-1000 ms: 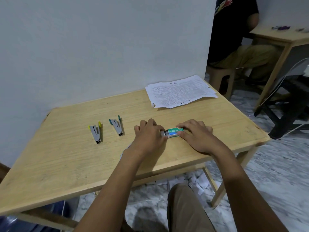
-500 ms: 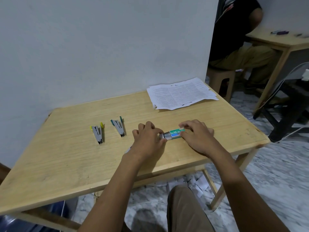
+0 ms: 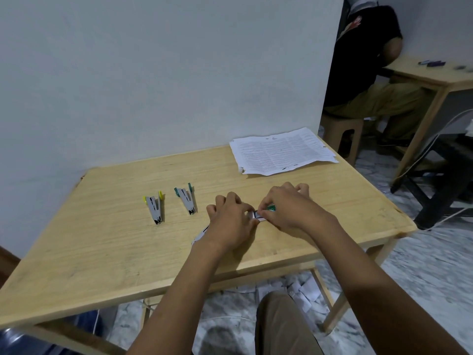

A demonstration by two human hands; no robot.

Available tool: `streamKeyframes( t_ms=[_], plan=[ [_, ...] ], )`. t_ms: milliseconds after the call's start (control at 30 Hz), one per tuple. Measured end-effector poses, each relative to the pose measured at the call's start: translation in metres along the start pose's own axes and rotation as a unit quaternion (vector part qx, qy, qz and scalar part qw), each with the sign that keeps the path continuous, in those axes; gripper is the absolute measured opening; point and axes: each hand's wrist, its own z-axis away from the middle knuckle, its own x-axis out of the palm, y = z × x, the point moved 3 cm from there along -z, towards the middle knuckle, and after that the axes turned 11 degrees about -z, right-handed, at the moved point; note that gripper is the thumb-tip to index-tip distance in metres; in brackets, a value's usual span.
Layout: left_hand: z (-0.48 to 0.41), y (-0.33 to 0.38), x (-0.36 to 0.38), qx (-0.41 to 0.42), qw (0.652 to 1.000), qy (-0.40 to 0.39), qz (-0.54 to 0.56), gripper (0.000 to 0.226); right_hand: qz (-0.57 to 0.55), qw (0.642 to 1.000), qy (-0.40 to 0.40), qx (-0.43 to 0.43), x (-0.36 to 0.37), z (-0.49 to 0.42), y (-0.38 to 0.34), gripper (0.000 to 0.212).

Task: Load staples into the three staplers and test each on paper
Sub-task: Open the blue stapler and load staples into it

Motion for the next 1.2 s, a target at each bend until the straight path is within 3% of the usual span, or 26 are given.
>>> streamKeyframes(
  t_ms=[167,467,767,900,1000,1200],
  plan=[
    [0.001,-0.001,0.001,0.006,1.0,-0.003,0.003,0.039,0.017,0.998,-0.058,0.028,-0.006,-0.014,-0.002,0.016],
    [0.002,-0.002,-0.001,0.002,1.0,-0.004,0.007,0.042,0.143,0.967,-0.066,-0.198,-0.009,-0.019,-0.015,0.017],
    [0.002,-0.003,-0.001,-0.009,1.0,-0.006,0.025,0.042,0.159,0.946,-0.057,-0.276,-0.008,-0.012,-0.008,0.025],
    [0.005,-0.005,-0.002,-0.009,0.999,-0.002,0.037,0.039,0.07,0.969,-0.086,-0.222,-0.013,-0.017,0.004,0.012],
    [0.006,-0.004,-0.004,-0.005,0.999,-0.002,0.044,0.037,-0.087,0.98,-0.08,-0.159,-0.014,-0.016,0.013,0.009],
    [0.007,-0.003,-0.005,-0.01,0.999,-0.009,0.038,0.042,-0.308,0.947,0.005,-0.088,-0.014,-0.004,0.014,0.007]
  ],
)
